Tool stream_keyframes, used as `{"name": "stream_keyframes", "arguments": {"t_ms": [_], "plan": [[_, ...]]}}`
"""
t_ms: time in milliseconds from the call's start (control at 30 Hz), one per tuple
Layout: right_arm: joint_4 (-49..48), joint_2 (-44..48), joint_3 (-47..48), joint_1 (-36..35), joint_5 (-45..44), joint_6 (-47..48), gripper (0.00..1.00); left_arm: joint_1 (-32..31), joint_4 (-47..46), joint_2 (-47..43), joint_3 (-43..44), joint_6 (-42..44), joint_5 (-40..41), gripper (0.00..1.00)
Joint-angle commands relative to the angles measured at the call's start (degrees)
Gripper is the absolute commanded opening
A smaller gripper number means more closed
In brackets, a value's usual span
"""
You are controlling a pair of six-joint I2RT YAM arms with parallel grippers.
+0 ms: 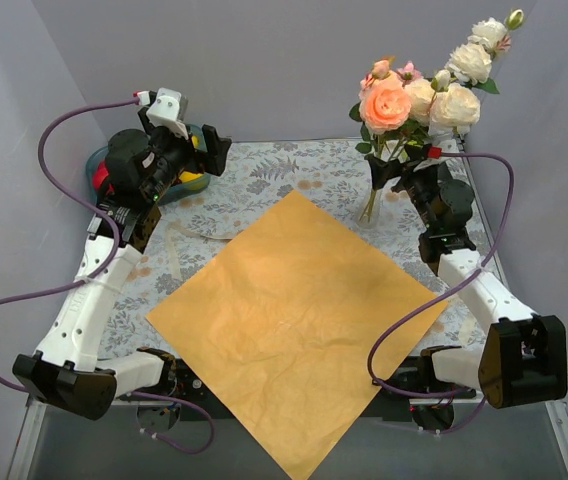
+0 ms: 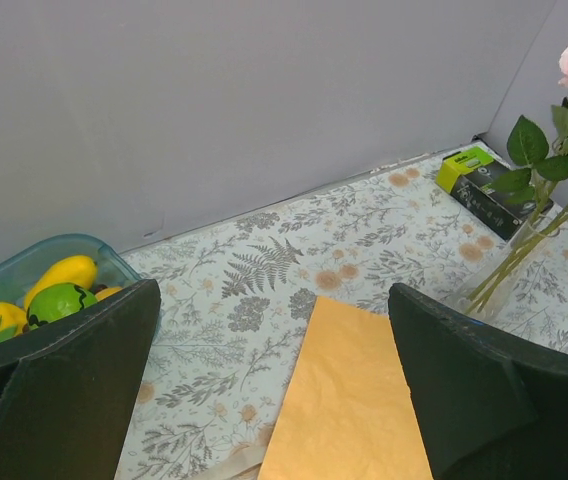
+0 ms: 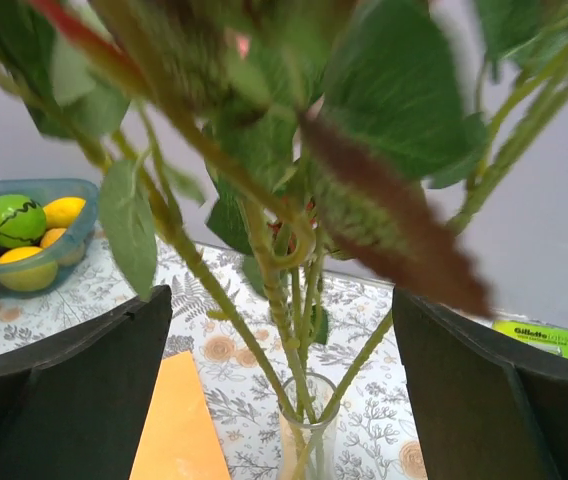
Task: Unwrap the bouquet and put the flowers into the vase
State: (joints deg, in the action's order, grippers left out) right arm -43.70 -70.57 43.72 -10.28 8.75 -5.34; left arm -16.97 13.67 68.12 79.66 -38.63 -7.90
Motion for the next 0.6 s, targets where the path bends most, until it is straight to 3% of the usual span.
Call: {"name": "stream_keyframes", "arguments": {"t_ms": [0, 267, 567], "plan": [[2.6, 4.1, 3.2, -0.3, 1.1, 1.6, 0.97, 0.4, 1.0, -2.6, 2.0, -0.7, 0.3, 0.98], [8.3, 7.7, 2.2, -1.3, -0.1, 2.7, 0.98, 0.4, 1.0, -3.4, 1.9, -1.4, -0.1, 0.98], [25.4, 17.1, 2.8, -1.9, -1.6, 3.0, 0.98, 0.4, 2.7, -3.5, 2.3, -1.9, 0.4, 0.98]]}}
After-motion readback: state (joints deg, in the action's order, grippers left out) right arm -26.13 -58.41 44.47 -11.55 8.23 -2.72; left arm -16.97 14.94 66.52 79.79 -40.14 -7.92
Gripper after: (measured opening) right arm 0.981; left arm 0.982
